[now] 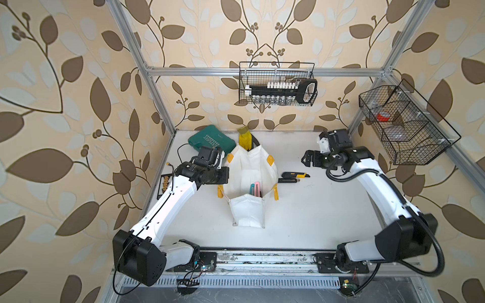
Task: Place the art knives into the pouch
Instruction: Adjust the utility knife at the center of the board.
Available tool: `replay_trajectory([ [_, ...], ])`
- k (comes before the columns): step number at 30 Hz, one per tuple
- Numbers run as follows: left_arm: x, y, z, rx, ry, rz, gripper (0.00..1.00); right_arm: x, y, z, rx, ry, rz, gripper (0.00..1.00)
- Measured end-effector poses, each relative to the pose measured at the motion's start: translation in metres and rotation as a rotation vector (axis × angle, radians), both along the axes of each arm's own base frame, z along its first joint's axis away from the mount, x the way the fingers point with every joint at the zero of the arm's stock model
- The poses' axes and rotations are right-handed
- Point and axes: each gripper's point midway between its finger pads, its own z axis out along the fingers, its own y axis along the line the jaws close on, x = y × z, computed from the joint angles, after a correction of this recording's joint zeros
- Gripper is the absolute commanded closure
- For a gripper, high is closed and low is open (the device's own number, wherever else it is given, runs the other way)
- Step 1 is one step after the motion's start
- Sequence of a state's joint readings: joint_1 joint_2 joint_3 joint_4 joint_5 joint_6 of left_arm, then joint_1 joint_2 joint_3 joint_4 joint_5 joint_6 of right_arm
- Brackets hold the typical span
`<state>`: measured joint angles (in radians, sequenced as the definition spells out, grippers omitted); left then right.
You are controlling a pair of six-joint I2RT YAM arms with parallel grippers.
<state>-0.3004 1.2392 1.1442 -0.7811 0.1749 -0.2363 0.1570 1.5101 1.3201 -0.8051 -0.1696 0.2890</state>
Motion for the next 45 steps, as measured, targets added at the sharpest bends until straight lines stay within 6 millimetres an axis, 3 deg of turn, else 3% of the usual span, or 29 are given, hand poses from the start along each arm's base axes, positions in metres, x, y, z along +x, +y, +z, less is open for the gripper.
replay_trajectory([
  [3, 0.000, 0.000, 0.000, 0.000, 0.000, 0.000, 1.00, -0.013, 0.010, -0.052, 0.016, 0.143, 0.009, 0.00],
  [5, 0.000, 0.000, 0.000, 0.000, 0.000, 0.000, 1.00, -0.020, 0.021, -0.069, 0.010, 0.194, 0.030, 0.00],
  [12, 0.000, 0.000, 0.000, 0.000, 0.000, 0.000, 1.00, -0.016, 0.055, -0.095, -0.047, 0.222, 0.083, 0.00],
  [19, 0.000, 0.000, 0.000, 0.001, 0.000, 0.000, 1.00, -0.007, 0.057, -0.127, -0.082, 0.272, 0.025, 0.00],
  [27, 0.000, 0.000, 0.000, 0.001, 0.000, -0.001, 1.00, 0.016, 0.064, -0.130, -0.057, 0.246, -0.018, 0.00],
  [35, 0.000, 0.000, 0.000, 0.002, 0.000, -0.001, 1.00, 0.032, 0.051, -0.139, -0.033, 0.255, -0.086, 0.00],
  [45, 0.001, 0.000, -0.002, 0.005, 0.005, -0.001, 1.00, 0.056, 0.055, -0.142, -0.019, 0.243, -0.104, 0.00],
])
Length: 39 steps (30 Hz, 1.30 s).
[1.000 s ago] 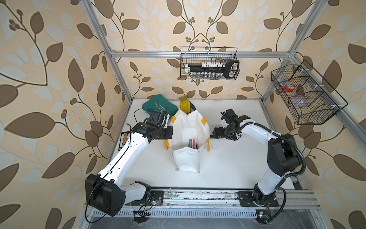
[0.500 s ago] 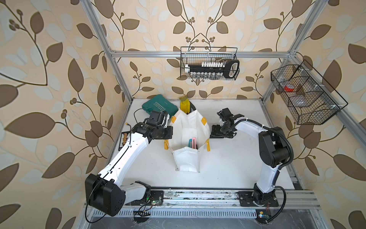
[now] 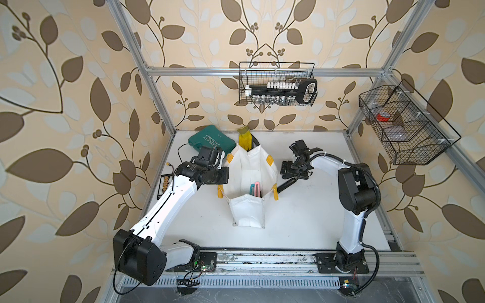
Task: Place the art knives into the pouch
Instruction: Adjust the utility knife at the center of the board, then pick up the utility knife at the center of the board.
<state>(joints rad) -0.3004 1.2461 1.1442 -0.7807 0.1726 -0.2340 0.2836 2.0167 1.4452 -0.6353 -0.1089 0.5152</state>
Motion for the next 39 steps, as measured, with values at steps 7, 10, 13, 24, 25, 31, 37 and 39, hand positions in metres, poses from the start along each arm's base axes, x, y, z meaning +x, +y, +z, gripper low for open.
replay_trajectory([
  [7, 0.000, 0.000, -0.001, 0.002, 0.001, 0.001, 1.00, 0.015, -0.001, -0.004, -0.026, 0.006, 0.001, 0.00],
  [10, 0.000, 0.000, -0.001, 0.002, 0.002, 0.001, 1.00, 0.017, -0.005, -0.008, -0.065, 0.016, 0.010, 0.00],
  [13, 0.000, 0.000, -0.001, 0.003, 0.002, 0.000, 1.00, 0.017, -0.009, -0.010, -0.107, 0.019, 0.024, 0.04],
  [24, 0.000, 0.000, -0.001, 0.003, 0.004, 0.001, 1.00, 0.013, -0.022, -0.016, -0.193, 0.027, 0.035, 0.49],
  [25, 0.000, 0.000, -0.001, 0.003, 0.004, 0.000, 1.00, 0.013, -0.022, -0.016, -0.192, 0.027, 0.037, 0.51],
  [31, 0.000, 0.000, -0.001, 0.003, 0.004, 0.000, 1.00, 0.013, -0.023, -0.016, -0.185, 0.030, 0.030, 0.68],
  [37, 0.000, 0.000, -0.001, 0.003, 0.004, 0.001, 1.00, 0.013, -0.021, -0.016, -0.178, 0.029, 0.031, 0.81],
  [39, 0.000, 0.000, -0.001, 0.003, 0.004, 0.001, 1.00, 0.013, -0.021, -0.016, -0.177, 0.029, 0.032, 0.91],
])
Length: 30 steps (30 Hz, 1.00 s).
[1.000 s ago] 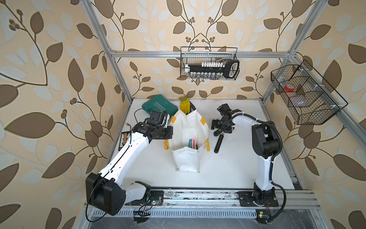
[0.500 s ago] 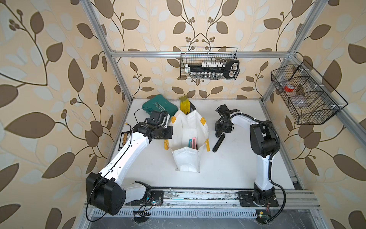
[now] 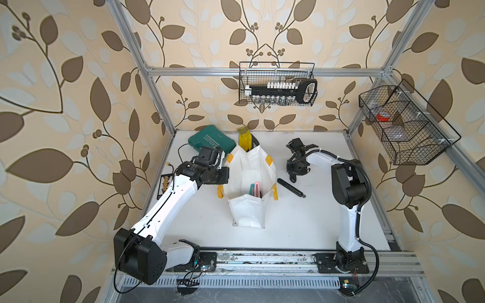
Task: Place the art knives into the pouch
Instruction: Pick up the utility knife at the center of the board, then place the utility knife in the pouch.
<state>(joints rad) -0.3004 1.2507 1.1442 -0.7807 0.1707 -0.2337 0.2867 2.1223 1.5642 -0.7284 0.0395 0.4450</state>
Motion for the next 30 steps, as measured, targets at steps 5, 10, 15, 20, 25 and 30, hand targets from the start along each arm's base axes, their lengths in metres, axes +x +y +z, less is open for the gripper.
replay_trajectory([
  [5, 0.000, 0.000, 0.000, 0.000, 0.000, 0.000, 1.00, -0.001, 0.001, 0.001, 0.011, -0.009, 0.001, 1.00],
  [10, 0.000, 0.000, 0.000, 0.000, 0.000, 0.000, 1.00, -0.005, 0.003, 0.003, 0.028, 0.002, 0.006, 1.00],
  [15, 0.000, 0.000, 0.000, 0.000, 0.000, 0.000, 1.00, -0.015, 0.006, 0.024, 0.044, 0.003, 0.018, 1.00],
  [20, 0.000, 0.000, 0.000, 0.000, 0.000, 0.000, 1.00, -0.021, 0.014, 0.077, 0.064, -0.089, 0.050, 1.00],
  [25, 0.000, 0.000, 0.000, 0.000, 0.000, 0.000, 1.00, -0.041, 0.042, 0.142, 0.091, -0.218, 0.131, 1.00],
  [30, 0.000, 0.000, 0.000, 0.000, 0.000, 0.000, 1.00, -0.062, 0.069, 0.199, 0.081, -0.322, 0.210, 1.00],
])
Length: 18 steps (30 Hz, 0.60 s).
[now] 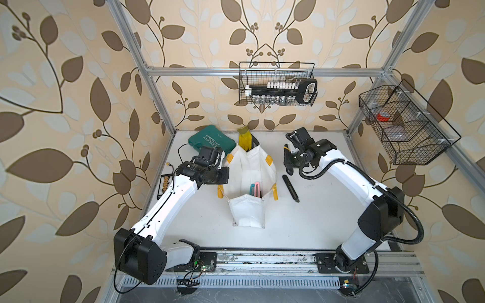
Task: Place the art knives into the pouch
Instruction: Place the utility knife in the pouch.
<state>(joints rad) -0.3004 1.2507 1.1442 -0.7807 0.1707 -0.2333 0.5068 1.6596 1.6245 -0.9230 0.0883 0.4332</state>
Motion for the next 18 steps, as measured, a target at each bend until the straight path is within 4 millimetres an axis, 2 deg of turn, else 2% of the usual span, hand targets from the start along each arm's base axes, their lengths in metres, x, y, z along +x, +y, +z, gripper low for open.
replay_trajectory([
  [6, 0.000, 0.000, 0.000, 0.000, 0.000, 0.000, 1.00, -0.020, 0.037, 0.088, 0.031, -0.191, 0.084, 1.00],
  [10, 0.000, 0.000, 0.000, 0.000, 0.000, 0.000, 1.00, -0.036, 0.060, 0.125, 0.078, -0.267, 0.153, 1.00],
  [13, 0.000, 0.000, 0.000, 0.000, 0.000, 0.000, 1.00, -0.047, 0.083, 0.128, 0.114, -0.259, 0.229, 1.00],
  [18, 0.000, 0.000, 0.000, 0.000, 0.000, 0.000, 1.00, -0.057, 0.134, 0.095, 0.172, -0.167, 0.366, 1.00],
])
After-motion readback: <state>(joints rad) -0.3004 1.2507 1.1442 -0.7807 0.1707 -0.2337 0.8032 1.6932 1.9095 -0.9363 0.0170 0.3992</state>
